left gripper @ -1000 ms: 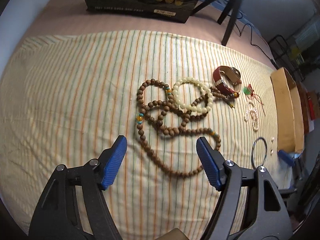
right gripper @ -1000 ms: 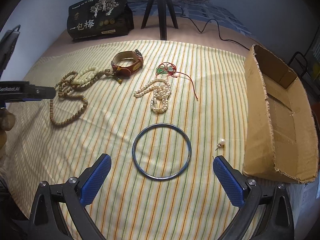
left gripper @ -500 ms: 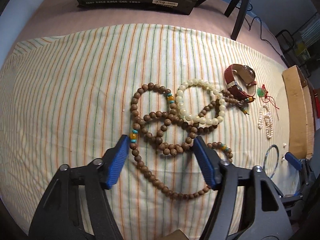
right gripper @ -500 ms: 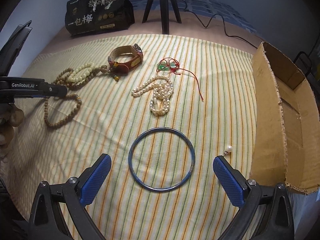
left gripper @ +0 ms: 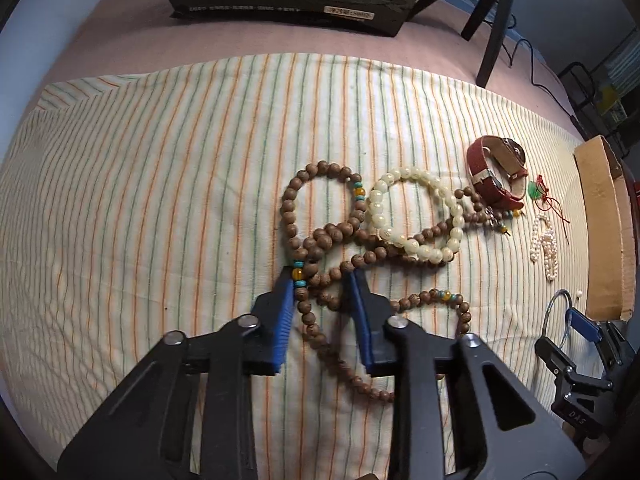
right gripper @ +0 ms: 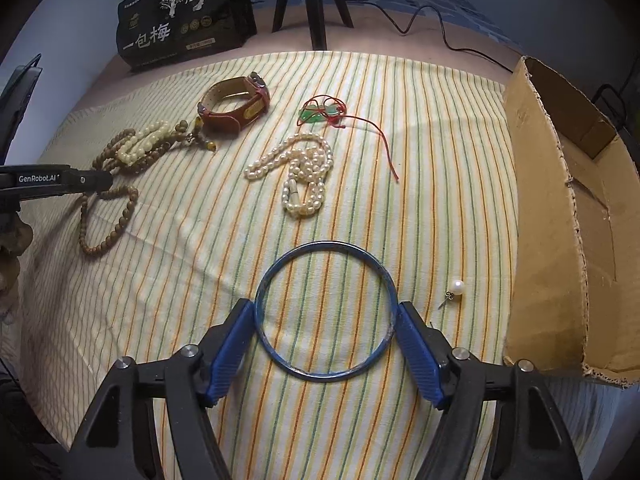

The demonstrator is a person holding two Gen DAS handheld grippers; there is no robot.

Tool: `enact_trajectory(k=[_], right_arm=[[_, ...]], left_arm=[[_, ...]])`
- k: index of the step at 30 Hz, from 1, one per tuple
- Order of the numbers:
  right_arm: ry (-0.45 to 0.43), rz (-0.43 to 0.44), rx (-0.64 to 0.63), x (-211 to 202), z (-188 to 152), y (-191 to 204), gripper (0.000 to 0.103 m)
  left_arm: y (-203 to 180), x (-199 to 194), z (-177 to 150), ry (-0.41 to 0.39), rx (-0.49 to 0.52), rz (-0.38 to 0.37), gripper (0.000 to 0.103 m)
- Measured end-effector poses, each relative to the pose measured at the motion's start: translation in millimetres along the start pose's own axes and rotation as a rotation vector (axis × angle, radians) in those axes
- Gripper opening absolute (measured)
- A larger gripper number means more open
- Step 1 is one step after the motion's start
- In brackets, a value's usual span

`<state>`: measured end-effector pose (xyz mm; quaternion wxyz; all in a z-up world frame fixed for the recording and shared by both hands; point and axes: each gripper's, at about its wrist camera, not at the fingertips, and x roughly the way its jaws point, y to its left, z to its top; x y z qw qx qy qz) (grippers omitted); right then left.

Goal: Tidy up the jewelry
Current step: 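Grasp the brown bead necklace with the left tool while the right tool grasps the blue bangle, then lift and carry the necklace and bangle over the cardboard box with both tools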

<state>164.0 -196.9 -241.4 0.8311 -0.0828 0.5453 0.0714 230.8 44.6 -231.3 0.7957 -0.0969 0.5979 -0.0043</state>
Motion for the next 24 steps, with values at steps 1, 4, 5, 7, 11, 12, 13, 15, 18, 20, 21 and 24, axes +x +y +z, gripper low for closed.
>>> enact_trajectory(k=[1, 4, 5, 7, 11, 12, 13, 15, 18, 20, 21, 24], right_arm=[[-0.001, 0.002, 0.001, 0, 0, 0, 0.074], [-0.007, 0.021, 0.005, -3, -1, 0, 0.074], [-0.013, 0.030, 0.006, -5, -1, 1, 0.074], [-0.023, 0.035, 0.004, -9, -2, 2, 0.074], [-0.049, 0.024, -0.011, -19, -2, 6, 0.074], [-0.054, 0.024, -0.013, -21, -2, 7, 0.074], [-0.063, 0.024, -0.015, -24, -2, 8, 0.074], [-0.075, 0.021, -0.018, -28, -2, 9, 0.074], [-0.096, 0.022, -0.021, -37, -1, 10, 0.074], [-0.111, 0.019, -0.024, -43, -1, 11, 0.074], [-0.122, 0.017, -0.027, -47, -1, 12, 0.074], [-0.149, 0.016, -0.032, -58, 0, 14, 0.074]], left_arm=[[2, -1, 0, 0.000, -0.005, 0.001, 0.015], [11, -4, -1, 0.010, -0.034, -0.026, 0.009], [15, -6, -1, 0.012, -0.041, -0.036, 0.009], [20, -10, -5, 0.008, -0.048, -0.039, 0.007], [25, -25, -11, -0.015, -0.056, -0.051, 0.006], [22, -30, -13, -0.026, -0.058, -0.055, 0.006], [23, -35, -14, -0.035, -0.059, -0.059, 0.006], [24, -49, -17, -0.067, -0.059, -0.068, 0.006], [23, -68, -18, -0.099, -0.069, -0.102, 0.004], [22, -85, -20, -0.137, -0.064, -0.119, 0.004], [22, -91, -20, -0.153, -0.059, -0.122, 0.004], [13, -113, -22, -0.204, -0.043, -0.141, 0.004]])
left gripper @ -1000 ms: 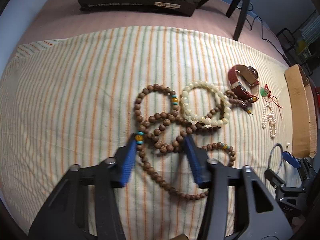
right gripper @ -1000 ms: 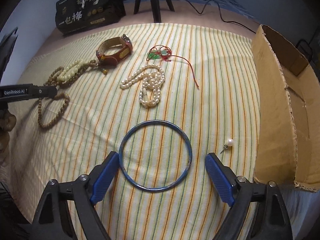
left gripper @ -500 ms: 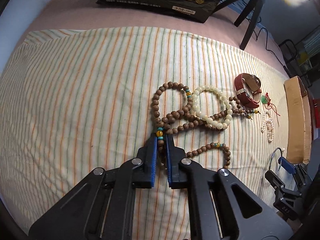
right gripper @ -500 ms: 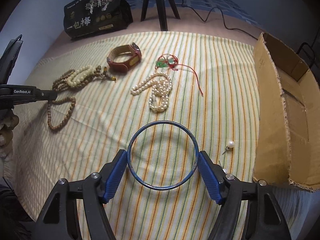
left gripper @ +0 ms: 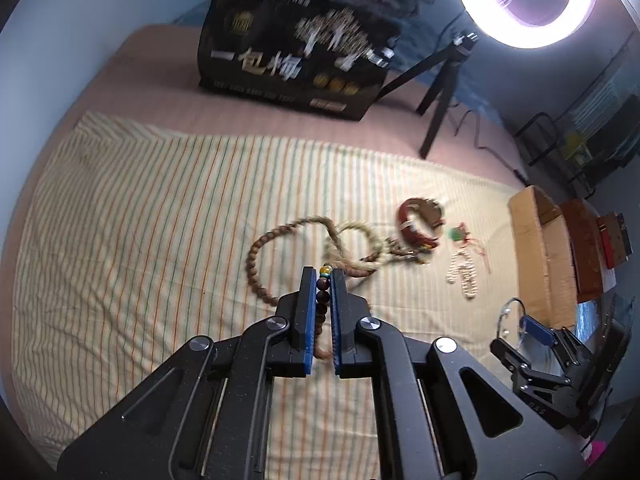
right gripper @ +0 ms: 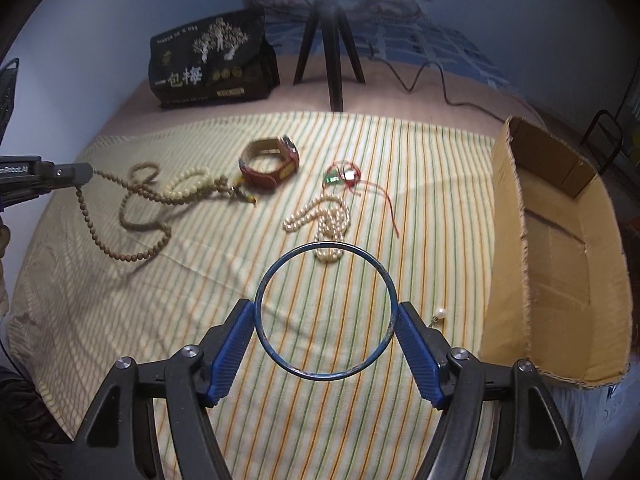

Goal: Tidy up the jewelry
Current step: 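Lift and carry the necklace and bangle over the cardboard box with both tools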

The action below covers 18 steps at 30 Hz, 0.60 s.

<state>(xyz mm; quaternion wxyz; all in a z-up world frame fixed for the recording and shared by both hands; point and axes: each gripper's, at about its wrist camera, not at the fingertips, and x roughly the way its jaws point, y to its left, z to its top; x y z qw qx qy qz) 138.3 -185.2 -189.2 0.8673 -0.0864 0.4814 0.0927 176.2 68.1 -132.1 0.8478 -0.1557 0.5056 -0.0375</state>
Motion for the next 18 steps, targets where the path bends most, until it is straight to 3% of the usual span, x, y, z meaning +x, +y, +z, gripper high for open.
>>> enact_trajectory(k=[18], right_arm=[[-0.176, -0.020, 0.029, -81, 17, -14, 0.074]], left_arm=[[-49, -96, 15, -0.206, 0.080, -0.088, 0.004]])
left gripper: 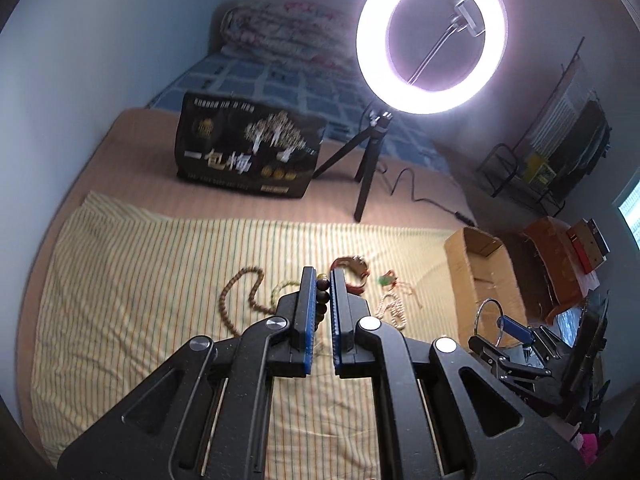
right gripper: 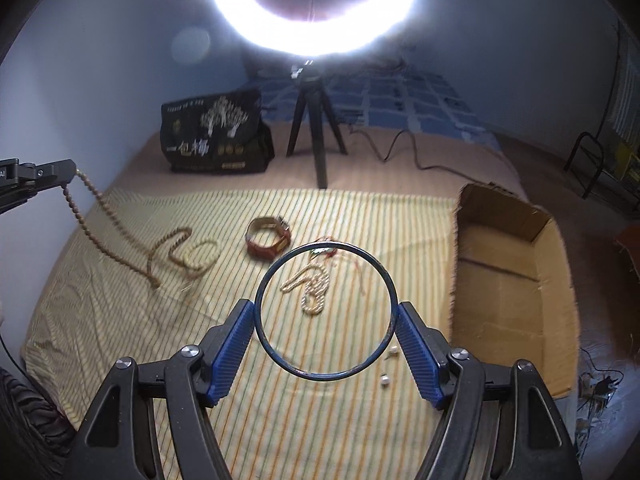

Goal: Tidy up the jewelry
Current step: 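Lift and carry the necklace and bangle over the cardboard box with both tools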

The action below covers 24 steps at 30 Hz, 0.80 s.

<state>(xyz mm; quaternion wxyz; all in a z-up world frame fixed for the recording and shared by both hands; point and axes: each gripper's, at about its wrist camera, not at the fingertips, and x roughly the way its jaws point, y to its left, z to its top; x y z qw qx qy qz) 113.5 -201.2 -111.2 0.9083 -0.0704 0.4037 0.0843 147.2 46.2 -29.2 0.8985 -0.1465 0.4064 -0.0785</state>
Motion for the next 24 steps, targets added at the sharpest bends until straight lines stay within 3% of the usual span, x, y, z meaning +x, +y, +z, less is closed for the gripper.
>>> enact_trajectory(k=[13, 24], right_arm=[[-0.084, -0.065, 0.078, -40, 14, -48, 0.074], [-0.102, -0.128, 0.149, -56, 13, -93, 0.074]], left_arm=[[-61, -58, 45, -0.107, 0.090, -0.089, 0.004], [-142, -68, 78, -0.140, 0.178, -0.192, 0.004]])
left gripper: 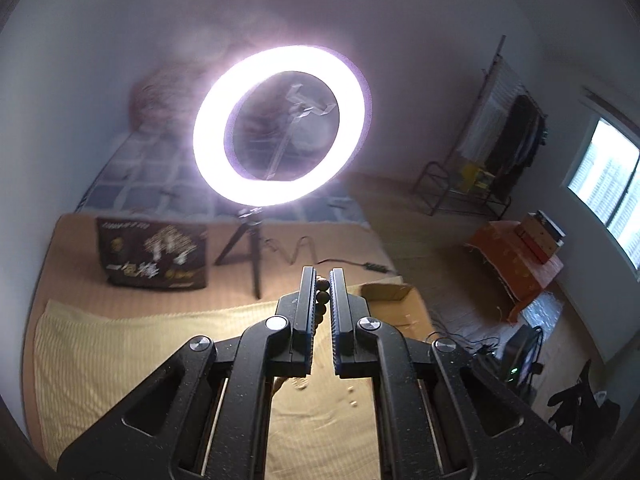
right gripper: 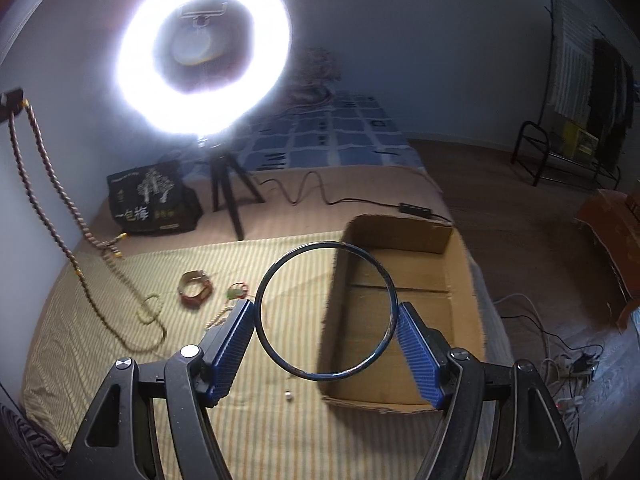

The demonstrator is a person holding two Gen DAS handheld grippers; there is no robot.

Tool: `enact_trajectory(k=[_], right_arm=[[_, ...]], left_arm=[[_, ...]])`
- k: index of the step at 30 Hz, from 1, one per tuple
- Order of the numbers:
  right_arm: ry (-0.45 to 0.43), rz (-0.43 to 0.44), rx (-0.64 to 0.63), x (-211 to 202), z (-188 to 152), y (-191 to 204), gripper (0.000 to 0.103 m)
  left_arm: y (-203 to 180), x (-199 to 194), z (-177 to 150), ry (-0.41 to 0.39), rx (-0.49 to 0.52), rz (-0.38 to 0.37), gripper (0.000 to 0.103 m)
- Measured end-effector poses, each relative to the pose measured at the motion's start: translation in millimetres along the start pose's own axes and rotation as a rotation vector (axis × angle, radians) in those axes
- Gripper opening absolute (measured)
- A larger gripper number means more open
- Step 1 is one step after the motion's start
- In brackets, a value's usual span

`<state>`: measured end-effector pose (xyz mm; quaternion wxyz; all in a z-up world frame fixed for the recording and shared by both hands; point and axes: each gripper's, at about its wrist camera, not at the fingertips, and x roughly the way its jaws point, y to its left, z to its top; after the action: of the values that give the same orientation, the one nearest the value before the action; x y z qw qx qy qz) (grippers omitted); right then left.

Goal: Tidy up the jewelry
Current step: 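Lift and carry the necklace and bangle over the cardboard box with both tools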

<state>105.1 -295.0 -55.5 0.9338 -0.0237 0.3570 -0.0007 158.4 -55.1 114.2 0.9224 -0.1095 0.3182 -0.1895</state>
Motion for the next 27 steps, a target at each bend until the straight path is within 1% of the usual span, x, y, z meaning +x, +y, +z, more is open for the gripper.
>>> enact_trajectory(k=[7, 12, 16, 22, 27], right_arm=[[0.012, -0.040, 0.071, 3, 3, -36, 0.074], [0.030, -0.069, 0.085, 7, -1, -52, 0.074], [0.042, -0.084, 0.100, 8, -3, -61, 0.074], [0.067, -0.105, 0.127, 14, -5, -75, 0.074], [0.090, -0.118, 0.157, 21, -8, -88, 0.074]], left_arm=[[-68, 12, 22, -0.026, 0.071, -0.099, 0.004], [-111, 26, 37, -0.035, 0.102, -0.163, 0.004], [-129, 47, 45, -0.013, 0.095, -0.207, 0.004], [-156, 82, 56, 0.012, 0.078, -0.237, 0.004], [-178, 110, 61, 0.025, 0.087, -0.251, 0.004]])
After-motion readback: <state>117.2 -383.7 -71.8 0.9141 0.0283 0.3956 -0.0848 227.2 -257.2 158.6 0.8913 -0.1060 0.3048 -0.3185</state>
